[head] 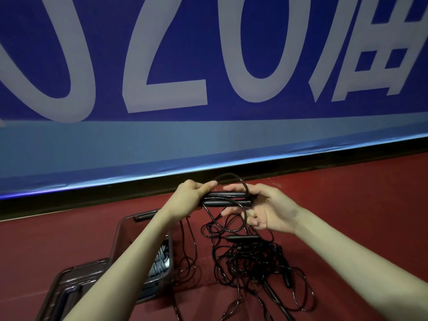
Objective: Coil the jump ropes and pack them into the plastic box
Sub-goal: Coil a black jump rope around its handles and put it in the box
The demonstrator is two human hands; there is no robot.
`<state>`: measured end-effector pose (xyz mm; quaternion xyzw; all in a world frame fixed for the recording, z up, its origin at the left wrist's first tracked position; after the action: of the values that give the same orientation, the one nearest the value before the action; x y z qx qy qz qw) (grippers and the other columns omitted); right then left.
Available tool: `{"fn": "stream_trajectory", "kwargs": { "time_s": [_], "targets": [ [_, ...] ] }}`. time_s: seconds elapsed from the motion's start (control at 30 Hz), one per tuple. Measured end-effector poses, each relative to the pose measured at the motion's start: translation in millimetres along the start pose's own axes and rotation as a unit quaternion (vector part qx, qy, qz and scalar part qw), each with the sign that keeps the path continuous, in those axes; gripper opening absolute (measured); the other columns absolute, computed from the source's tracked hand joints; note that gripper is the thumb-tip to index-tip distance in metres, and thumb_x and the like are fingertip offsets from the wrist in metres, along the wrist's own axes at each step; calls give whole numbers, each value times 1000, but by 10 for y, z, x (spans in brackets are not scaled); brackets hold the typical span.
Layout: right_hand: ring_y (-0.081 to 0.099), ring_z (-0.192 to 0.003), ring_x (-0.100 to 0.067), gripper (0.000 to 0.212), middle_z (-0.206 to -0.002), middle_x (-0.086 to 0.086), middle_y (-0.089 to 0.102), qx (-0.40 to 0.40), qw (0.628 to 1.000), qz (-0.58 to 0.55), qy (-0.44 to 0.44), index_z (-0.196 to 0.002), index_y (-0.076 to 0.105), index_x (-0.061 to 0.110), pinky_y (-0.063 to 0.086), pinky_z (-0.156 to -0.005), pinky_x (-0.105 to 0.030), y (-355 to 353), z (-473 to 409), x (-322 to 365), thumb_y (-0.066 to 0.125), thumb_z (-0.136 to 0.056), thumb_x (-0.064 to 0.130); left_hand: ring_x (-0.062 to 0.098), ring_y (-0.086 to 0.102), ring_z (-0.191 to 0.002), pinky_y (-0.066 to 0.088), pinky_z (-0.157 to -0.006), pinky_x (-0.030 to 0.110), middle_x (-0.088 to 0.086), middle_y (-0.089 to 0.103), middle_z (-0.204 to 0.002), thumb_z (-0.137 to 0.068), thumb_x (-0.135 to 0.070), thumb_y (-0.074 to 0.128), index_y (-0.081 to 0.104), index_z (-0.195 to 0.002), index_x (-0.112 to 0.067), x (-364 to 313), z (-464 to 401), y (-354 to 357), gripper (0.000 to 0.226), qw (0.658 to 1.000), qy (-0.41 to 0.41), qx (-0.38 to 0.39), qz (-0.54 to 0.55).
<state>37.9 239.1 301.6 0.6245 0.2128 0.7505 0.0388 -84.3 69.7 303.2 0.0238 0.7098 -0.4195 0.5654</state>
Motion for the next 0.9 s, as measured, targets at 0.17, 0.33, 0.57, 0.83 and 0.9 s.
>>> {"fn": "stream_trajectory", "kwargs": {
  "time_s": [0.17, 0.33, 0.57, 0.83, 0.9],
  "targets": [
    [59, -59, -19, 48, -120, -28, 63, 40, 995, 90, -24, -118, 60, 20, 51, -51, -24, 10, 73, 25, 52, -82, -11, 10, 27, -39, 27, -42, 19, -6, 34, -42, -93, -49, 55, 49, -58, -11, -34, 3, -26, 52, 999, -19, 17, 27],
    [59, -56, -19, 53, -112, -27, 65, -3, 979, 192, -67, -115, 57, 15, 51, -51, -25, 55, 78, 44, 49, -79, -22, 12, 21, -34, 19, -37, 21, -2, 32, -39, -95, -47, 53, 49, -56, -14, -62, 40, -12, 51, 996, -54, 53, 53],
    [70, -80, -21, 43, -91, -13, 73, -80, 949, 270, -138, -106, 63, 19, 58, -73, -38, 120, 61, 21, 75, -76, -10, 13, 15, -40, 11, -43, 23, 2, 28, -42, -93, -50, 54, 50, -57, -16, -36, 21, 49, 50, 990, -81, 61, 96],
    [56, -44, -18, 33, -62, -15, 64, -255, 926, 171, -218, -96, 64, 6, 44, -41, -23, 245, -1, -40, 59, -89, 37, 11, 27, -35, 25, -40, 19, -6, 34, -40, -97, -43, 51, 46, -61, -11, -115, 15, 158, 49, 993, -31, -16, 114],
    [52, -39, -18, 27, -63, -18, 64, -303, 915, 147, -221, -98, 61, 5, 38, -36, -20, 232, -21, -58, 56, -95, 32, 15, 31, -41, 28, -48, 23, -5, 36, -45, -96, -46, 50, 48, -62, -3, -121, 10, 175, 56, 994, -8, -66, 85]
  ]
}}
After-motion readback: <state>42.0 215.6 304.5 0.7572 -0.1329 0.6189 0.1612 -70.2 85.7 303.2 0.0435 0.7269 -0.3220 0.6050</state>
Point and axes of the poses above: each hand's wrist, its own z-axis away from the middle knuckle, its own y-axis out of the palm, x = y × z, the point moved 2 cm from there along -z, towards the middle knuckle
